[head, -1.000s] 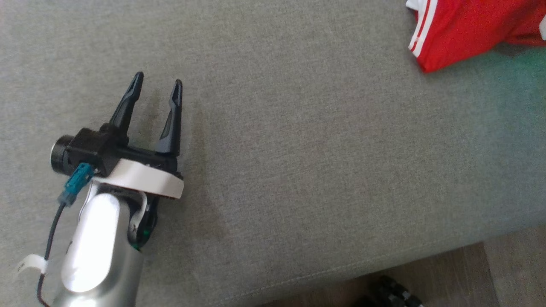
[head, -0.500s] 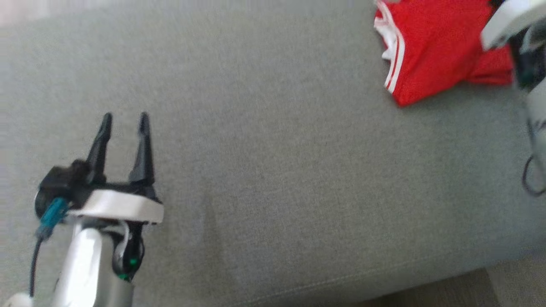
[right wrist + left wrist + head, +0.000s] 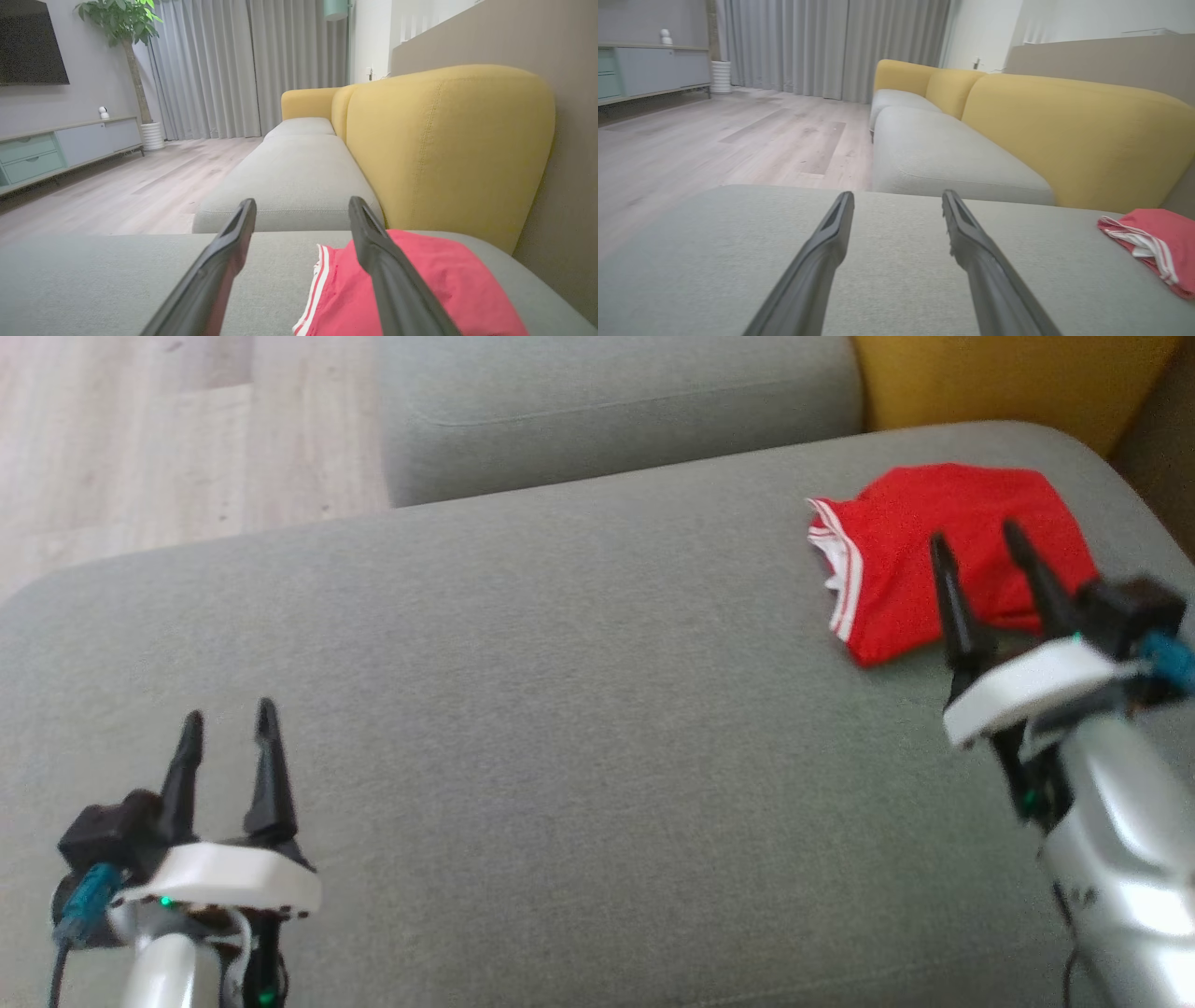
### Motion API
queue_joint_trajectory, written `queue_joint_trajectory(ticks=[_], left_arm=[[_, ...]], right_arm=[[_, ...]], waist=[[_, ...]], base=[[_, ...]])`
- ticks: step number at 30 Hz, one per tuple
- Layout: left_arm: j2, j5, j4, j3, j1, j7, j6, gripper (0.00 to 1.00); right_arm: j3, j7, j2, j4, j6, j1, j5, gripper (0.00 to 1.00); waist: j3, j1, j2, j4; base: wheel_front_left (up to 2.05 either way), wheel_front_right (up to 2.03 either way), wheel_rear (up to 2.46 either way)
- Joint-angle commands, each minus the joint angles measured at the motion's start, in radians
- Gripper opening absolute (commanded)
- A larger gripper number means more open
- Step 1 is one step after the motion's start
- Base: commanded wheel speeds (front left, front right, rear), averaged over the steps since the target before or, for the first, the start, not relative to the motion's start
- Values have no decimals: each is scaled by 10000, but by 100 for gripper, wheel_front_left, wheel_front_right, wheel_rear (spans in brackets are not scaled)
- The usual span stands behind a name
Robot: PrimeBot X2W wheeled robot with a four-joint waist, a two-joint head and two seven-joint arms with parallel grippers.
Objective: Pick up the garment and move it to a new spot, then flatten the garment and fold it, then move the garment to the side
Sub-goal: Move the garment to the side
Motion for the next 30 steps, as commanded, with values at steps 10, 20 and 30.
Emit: queue_joint_trajectory(ticks=[10, 20, 30], left_arm=[[231, -116, 433, 1007, -161, -50, 41, 100], [53, 240, 685, 1228, -213, -51, -295, 100], [-101, 483, 627, 1299, -333, -51, -436, 100]], right_arm=[[-18, -299, 704, -1044, -7, 1278, 305, 100], [-343, -304, 1007, -1538, -7, 2008, -46, 100], [-323, -305, 1022, -1322, -7, 1887, -196, 100]], waist=[[-286, 1, -1, 432], [-307, 1, -1, 551], [-275, 1, -1, 531]], base=[[0, 0, 0], [0, 0, 0], [0, 0, 0]])
